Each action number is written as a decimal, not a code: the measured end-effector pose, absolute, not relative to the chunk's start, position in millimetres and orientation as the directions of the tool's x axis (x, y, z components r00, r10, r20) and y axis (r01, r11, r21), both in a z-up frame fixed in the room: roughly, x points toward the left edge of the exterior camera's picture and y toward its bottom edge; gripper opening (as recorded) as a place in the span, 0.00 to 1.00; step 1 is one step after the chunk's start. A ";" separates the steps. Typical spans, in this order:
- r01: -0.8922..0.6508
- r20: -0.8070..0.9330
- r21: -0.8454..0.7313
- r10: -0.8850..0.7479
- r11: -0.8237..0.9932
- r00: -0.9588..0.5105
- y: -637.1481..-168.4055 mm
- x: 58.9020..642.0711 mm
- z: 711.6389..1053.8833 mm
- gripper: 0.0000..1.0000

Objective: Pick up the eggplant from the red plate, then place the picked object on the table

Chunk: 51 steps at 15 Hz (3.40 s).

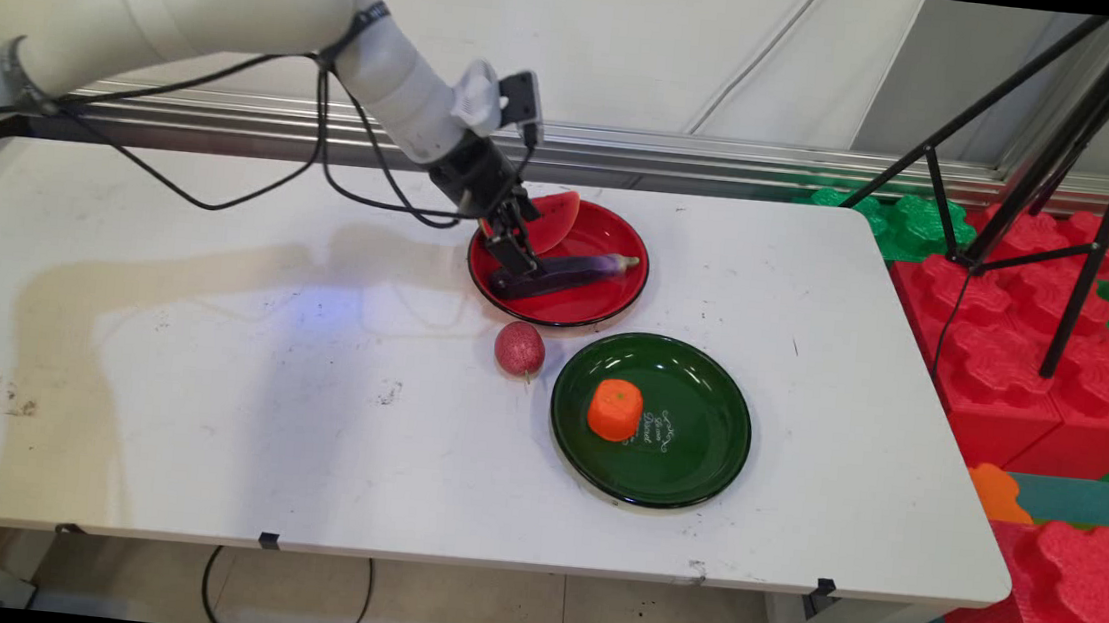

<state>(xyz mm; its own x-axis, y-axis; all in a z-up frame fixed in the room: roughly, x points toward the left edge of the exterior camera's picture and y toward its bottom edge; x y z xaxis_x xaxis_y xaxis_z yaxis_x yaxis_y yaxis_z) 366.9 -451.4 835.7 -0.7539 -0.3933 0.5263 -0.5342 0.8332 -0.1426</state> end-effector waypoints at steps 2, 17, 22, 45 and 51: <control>-0.538 0.507 -0.144 -0.405 0.831 -0.761 -460.5 361.9 825.9 1.00; -0.548 0.435 -0.130 -0.450 0.826 -0.780 -494.1 342.2 786.1 1.00; -0.548 0.432 -0.123 -0.453 0.827 -0.780 -500.0 336.6 781.3 1.00; -0.586 0.498 -0.098 -0.470 0.804 -0.728 -487.6 338.6 810.1 0.00; -0.587 0.536 -0.100 -0.454 0.803 -0.712 -463.3 353.8 834.4 0.00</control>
<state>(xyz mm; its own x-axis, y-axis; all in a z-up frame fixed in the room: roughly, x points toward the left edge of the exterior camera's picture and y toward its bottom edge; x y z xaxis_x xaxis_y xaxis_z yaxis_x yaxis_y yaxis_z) 353.8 -463.3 834.4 -0.7121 -0.4538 0.5357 -0.5870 0.8034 -0.0998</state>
